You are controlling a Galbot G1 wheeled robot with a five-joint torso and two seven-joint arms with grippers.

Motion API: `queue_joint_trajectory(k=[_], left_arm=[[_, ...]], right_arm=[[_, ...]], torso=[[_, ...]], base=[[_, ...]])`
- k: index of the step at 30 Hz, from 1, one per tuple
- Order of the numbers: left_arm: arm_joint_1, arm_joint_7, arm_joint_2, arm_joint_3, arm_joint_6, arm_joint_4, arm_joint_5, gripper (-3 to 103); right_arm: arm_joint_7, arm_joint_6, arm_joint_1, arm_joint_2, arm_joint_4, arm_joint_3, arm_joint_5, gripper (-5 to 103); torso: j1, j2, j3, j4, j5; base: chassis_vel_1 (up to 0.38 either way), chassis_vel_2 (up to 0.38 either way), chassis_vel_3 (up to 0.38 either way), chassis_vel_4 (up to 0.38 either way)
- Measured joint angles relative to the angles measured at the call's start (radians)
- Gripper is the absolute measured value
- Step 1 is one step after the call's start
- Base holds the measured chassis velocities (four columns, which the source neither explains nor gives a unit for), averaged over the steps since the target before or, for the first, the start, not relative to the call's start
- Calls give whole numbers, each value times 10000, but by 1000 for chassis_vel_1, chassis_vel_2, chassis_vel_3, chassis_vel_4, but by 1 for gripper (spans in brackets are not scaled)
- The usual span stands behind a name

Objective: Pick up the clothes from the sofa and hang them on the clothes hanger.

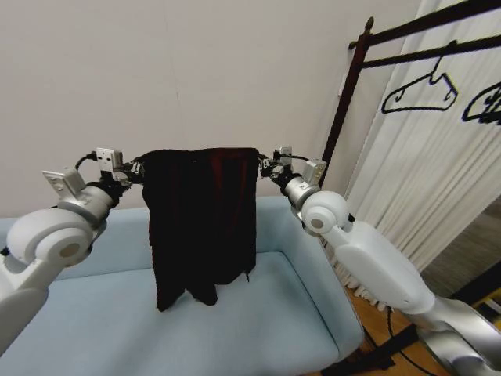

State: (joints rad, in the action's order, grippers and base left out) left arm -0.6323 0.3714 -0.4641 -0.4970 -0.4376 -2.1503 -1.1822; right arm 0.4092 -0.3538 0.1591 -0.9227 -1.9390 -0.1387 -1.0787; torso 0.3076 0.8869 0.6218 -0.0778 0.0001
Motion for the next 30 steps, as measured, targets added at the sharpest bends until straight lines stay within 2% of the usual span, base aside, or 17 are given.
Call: queue_joint_trajectory(k=[3, 4, 6, 9, 10, 13, 15, 18, 19, 20, 21, 25, 26, 27, 30], left_arm=[[227, -17, 191, 137, -21, 79, -232, 0], [302, 7, 267, 178, -34, 148, -343, 0], [365, 18, 329, 232, -60, 184, -459, 0], [647, 18, 518, 388, -159, 279, -847, 0], [647, 18, 518, 388, -159, 279, -847, 0], [981, 38, 770, 544, -150, 332, -1316, 0], [1027, 33, 853, 560, -149, 338, -1415, 0], [951, 16, 1091, 482, -194, 312, -1611, 0], [951, 16, 1091, 482, -194, 312, -1611, 0], [836, 10, 1177, 382, -215, 282, -1656, 0], [760, 8, 1228, 313, -229, 263, -1690, 0], [603, 7, 1336, 109, -263, 260, -1804, 0], [603, 7, 1336, 109, -263, 260, -1804, 0], [592, 9, 1322, 77, -281, 262, -1804, 0], [409, 48, 1128, -123, -333, 173, -1752, 0]], right_arm=[[26, -128, 40, 36, -52, 59, -37, -1], [71, -158, 64, 72, -39, 107, -29, 4], [67, -181, 85, 91, -43, 158, -24, 4], [36, -206, 159, 156, -43, 400, -33, 20], [36, -206, 159, 156, -43, 400, -33, 20], [-21, -183, 217, 295, -41, 683, -38, 37], [-10, -173, 212, 347, -41, 776, -41, 37], [412, -250, -38, 447, -29, 906, -163, 52], [412, -250, -38, 447, -29, 906, -163, 52], [898, -410, -301, 470, -45, 906, -362, 58], [1290, -569, -527, 489, -66, 884, -544, 58], [3599, -1205, -2125, 547, -152, 323, -1902, 80], [3599, -1205, -2125, 547, -152, 323, -1902, 80], [4100, -1271, -2580, 583, -116, 87, -2209, 80], [5284, -1426, -3960, 745, 226, -828, -2871, 95]], torso=[[-1, 0, 0, -1, -1], [-1, 0, 0, -1, -1], [0, 0, 0, -2, 0], [0, 0, 0, -2, -2], [0, 0, 0, -2, -2], [-1, 0, 0, -2, 0], [0, 0, 0, -2, 0], [0, 0, 0, -4, 0], [0, 0, 0, -4, 0], [0, 0, 0, -2, 1], [0, -1, 0, -1, 1], [-1, 0, 0, 1, -1], [-1, 0, 0, 1, -1], [-1, 0, 0, 1, -2], [0, 0, 0, 0, -4]], base=[[0, 0, 0, 0], [0, 0, 0, 0], [0, 0, 0, 0], [0, 0, 0, 0], [0, 0, 0, 0], [0, 0, 0, 0], [0, 0, 0, 0], [0, 0, 0, 0], [0, 0, 0, 0], [0, 0, 0, 0], [0, 0, 0, 0], [0, 0, 0, 0], [0, 0, 0, 0], [0, 0, 0, 0], [0, 0, 0, 0]])
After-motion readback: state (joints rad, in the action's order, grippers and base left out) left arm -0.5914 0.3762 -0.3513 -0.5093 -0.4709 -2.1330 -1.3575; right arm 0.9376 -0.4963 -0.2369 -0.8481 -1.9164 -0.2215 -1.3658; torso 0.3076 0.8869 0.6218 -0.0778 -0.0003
